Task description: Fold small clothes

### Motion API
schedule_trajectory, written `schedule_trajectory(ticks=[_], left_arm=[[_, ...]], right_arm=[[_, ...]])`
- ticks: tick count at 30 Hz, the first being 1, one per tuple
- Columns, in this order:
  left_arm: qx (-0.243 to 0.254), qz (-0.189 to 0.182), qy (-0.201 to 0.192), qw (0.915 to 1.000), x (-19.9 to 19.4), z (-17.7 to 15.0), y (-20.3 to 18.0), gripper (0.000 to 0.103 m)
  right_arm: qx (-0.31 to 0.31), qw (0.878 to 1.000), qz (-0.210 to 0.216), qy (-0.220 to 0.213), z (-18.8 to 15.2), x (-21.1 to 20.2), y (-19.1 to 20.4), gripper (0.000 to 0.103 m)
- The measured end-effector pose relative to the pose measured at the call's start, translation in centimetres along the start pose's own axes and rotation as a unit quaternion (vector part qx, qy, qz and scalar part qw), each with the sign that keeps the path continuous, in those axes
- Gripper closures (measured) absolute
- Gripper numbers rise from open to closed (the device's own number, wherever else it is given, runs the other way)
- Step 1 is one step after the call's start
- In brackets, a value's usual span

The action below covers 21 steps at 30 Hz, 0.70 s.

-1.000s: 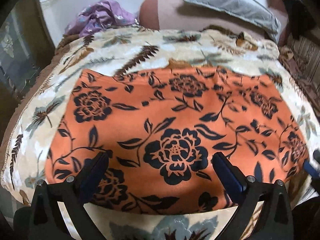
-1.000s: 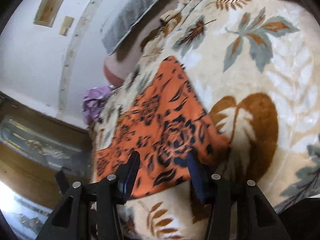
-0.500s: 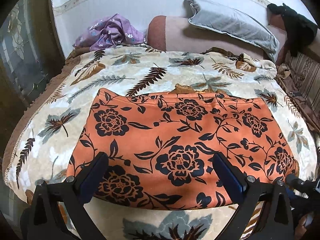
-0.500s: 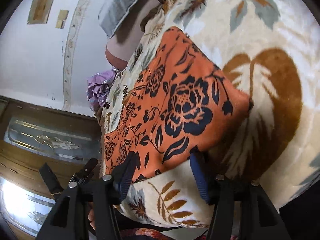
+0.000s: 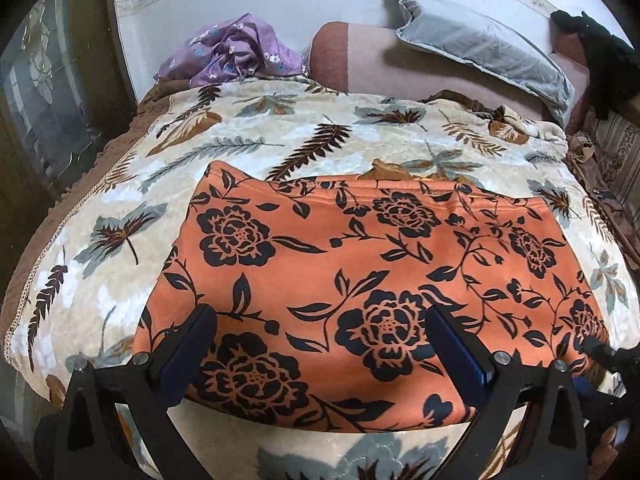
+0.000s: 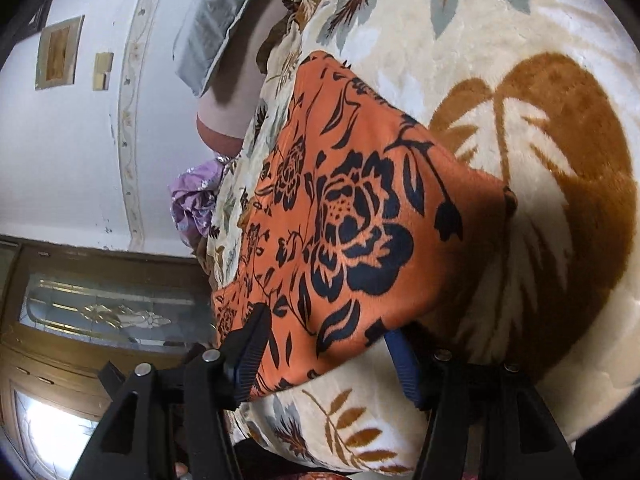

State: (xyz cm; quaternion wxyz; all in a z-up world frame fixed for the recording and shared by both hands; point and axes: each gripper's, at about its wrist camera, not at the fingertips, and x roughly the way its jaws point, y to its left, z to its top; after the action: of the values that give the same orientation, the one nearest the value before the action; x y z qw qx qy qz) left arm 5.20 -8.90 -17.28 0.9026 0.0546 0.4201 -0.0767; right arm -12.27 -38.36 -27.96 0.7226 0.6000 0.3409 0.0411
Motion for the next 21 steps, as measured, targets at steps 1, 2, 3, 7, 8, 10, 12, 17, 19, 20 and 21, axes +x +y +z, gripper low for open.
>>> schedule_trajectory(ticks=[1,2,3,7,8,10,12,17,19,20,21], left_arm=[[-0.001,0.001,0.003,1.0,0.3,-0.1,0.1,0.0],[-0.001,0.002,0.006,1.0,0.5,-0.2,0.2,0.0],[-0.001,0.002,0.01,1.0,0.9,-0.3,0.3,0.0],[-0.002,0.004,0.028,0.9996,2.6,-0.8,0.6,0.0],[-0.003,0.003,0.034,0.9994,3.1,-1.0,0.8,0.0],[-0.008,0.007,0.066,0.9977,4.9,-1.6,1.3,0.0],[-0.008,0.0,0.079,0.9968,5.9,-2.1,1.8,0.0],[0.005,-0.003,0.069,0.9976,5.0,-1.7,2.3,0.0],[-0.005,0.002,0.058,0.9983,4.4,-1.3,3.1,0.0],[-0.006,0.005,0.053,0.9986,4.4,-1.2,3.4,0.0],[-0.004,0.011,0.051,0.9987,4.5,-1.2,3.7,0.0]], right_arm=[[0.001,1.0,0.001,-0.005,0.2,0.0,0.0,0.042],[0.0,1.0,0.0,-0.011,0.3,-0.1,0.0,0.042],[-0.002,1.0,-0.002,-0.019,0.6,-0.1,0.1,0.042],[-0.008,0.998,-0.012,-0.053,1.7,0.1,0.5,0.042],[-0.01,0.998,-0.013,-0.061,1.9,0.2,0.6,0.042],[-0.024,0.997,-0.025,-0.073,2.3,0.9,1.0,0.042],[-0.054,0.994,-0.046,-0.079,2.2,1.6,1.8,0.044],[-0.091,0.988,-0.091,-0.08,1.9,2.3,2.6,0.076],[-0.116,0.984,-0.101,-0.087,1.6,2.1,3.6,0.079],[-0.13,0.981,-0.11,-0.089,1.4,2.2,4.1,0.079],[-0.131,0.981,-0.116,-0.086,1.3,2.4,4.1,0.079]])
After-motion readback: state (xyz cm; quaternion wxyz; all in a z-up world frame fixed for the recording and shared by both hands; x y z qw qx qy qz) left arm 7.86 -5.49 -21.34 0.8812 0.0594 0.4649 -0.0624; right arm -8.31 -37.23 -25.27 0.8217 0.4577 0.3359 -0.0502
